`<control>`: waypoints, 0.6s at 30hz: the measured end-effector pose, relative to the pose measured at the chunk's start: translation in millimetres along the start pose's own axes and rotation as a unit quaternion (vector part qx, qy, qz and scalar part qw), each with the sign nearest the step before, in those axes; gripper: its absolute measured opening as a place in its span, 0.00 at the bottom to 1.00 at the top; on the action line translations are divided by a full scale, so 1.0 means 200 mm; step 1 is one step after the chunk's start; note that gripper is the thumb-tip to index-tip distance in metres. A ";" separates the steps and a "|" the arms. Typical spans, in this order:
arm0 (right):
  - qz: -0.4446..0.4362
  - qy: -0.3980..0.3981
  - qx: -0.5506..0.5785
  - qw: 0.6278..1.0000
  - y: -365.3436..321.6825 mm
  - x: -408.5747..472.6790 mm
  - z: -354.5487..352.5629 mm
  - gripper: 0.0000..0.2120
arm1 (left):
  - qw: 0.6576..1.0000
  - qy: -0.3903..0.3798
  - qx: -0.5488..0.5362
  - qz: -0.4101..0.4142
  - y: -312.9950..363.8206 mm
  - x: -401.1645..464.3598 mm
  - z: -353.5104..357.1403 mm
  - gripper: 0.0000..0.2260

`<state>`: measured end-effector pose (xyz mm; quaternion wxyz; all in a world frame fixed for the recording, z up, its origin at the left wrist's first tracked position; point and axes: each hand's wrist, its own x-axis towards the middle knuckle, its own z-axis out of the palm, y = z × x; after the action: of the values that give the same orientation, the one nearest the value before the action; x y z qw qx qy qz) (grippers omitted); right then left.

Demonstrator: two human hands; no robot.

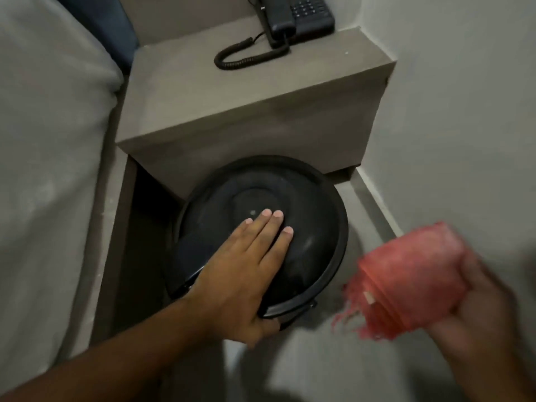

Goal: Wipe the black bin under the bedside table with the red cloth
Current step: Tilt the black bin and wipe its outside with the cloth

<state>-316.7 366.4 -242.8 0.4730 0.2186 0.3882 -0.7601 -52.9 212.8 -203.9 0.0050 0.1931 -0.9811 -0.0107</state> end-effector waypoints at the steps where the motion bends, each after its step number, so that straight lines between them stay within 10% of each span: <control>1: -0.011 -0.025 -0.006 1.000 0.05 0.03 -0.03 0.25 | 1.000 0.005 0.004 -0.005 0.00 0.00 0.00 0.52; 10: -0.026 0.019 -0.091 0.995 0.36 0.04 -0.22 0.32 | 0.994 0.019 -0.027 -0.108 0.11 0.08 -0.11 0.54; 13: -0.083 -0.006 -0.137 0.987 0.36 0.00 -0.23 0.51 | 0.961 0.041 -0.108 -0.250 0.10 0.14 -0.22 0.55; 18: -0.159 -0.083 -0.226 0.958 0.38 -0.02 -0.19 0.45 | 0.896 0.087 -0.207 -0.382 -0.01 0.24 -0.33 0.39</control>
<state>-249.1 379.4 -292.0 0.4138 -0.0223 0.5387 -0.7335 -96.0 190.7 -136.8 0.1260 0.5481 -0.8029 -0.1977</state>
